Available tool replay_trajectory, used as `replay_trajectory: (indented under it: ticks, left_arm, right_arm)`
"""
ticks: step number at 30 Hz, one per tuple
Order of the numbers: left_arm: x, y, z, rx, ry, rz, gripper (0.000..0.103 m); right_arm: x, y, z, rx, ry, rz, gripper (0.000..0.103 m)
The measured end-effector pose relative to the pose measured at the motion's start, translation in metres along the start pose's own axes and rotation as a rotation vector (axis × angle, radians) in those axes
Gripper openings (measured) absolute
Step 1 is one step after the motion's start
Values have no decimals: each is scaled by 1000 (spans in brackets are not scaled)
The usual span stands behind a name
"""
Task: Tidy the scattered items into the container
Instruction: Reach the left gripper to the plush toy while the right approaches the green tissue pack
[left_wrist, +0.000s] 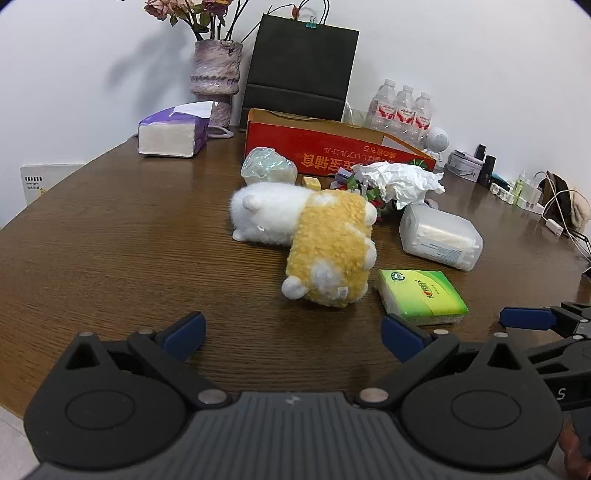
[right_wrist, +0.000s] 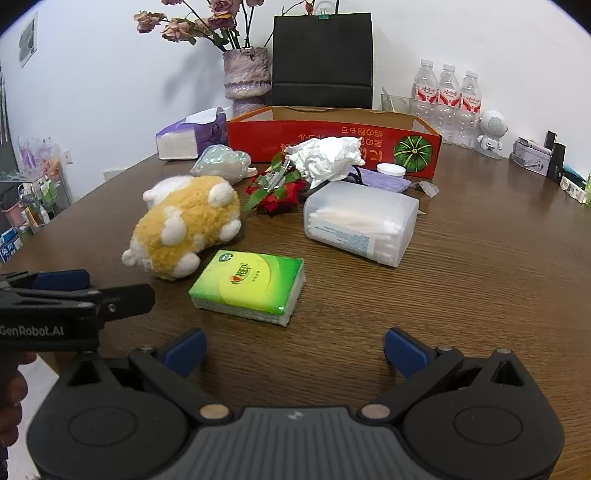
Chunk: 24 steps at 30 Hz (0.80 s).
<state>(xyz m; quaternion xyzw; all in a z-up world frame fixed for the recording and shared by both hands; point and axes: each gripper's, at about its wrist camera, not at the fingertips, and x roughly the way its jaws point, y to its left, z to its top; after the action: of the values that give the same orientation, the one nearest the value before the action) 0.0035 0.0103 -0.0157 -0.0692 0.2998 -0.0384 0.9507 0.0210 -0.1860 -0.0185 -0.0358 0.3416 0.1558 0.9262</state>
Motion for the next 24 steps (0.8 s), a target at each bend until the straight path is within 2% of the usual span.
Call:
replay_trajectory:
  ticks: [17,20,24]
  left_arm:
    - [-2,2,0,13,-2,-11,103]
    - [-2,4,4,13,2,-33,103]
    - [-3,5,13,16,-35,-45,103]
  right_arm:
    - [4,16,4,-38,1,1,103]
    - [7,22,6,-39,-2,1,103]
    - [15,27,11,-24,-13,-15,103]
